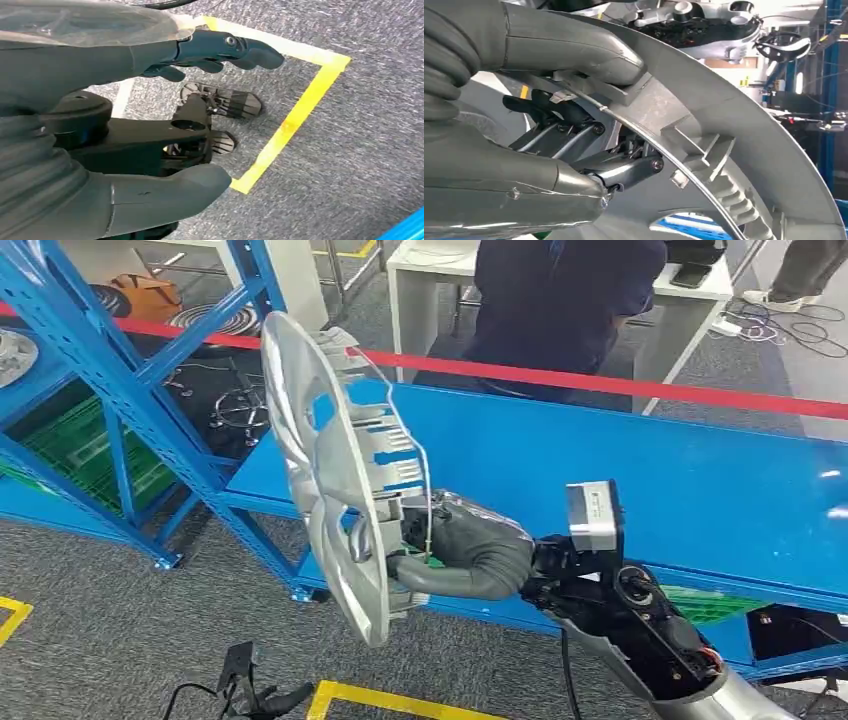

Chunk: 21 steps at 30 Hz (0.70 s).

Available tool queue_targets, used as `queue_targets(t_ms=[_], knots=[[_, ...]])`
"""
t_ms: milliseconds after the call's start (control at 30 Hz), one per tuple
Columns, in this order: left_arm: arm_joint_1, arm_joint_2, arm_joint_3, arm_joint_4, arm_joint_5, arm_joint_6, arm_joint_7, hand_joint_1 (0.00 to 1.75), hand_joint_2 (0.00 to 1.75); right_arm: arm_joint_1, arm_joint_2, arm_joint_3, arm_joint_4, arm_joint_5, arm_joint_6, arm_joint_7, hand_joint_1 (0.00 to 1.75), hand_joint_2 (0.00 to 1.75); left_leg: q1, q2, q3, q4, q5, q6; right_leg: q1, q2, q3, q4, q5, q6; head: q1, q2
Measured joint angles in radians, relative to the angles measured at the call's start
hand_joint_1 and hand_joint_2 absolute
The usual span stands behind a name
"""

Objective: Take the parts from the cabinet and place them on the table.

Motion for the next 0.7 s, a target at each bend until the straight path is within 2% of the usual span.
queue_targets(t_ms=[700], knots=[[0.009, 0.0, 0.0, 0.0, 0.003, 0.0, 0.015, 0.0, 1.75, 0.001, 0.0, 0.0, 0.0, 0.001, 0.011, -0.006, 1.75, 1.75, 0.0, 0.0, 0.0, 0.0, 0.0, 0.0, 0.0, 0.0, 0.0, 0.0, 0.0, 0.0, 0.0, 0.0]])
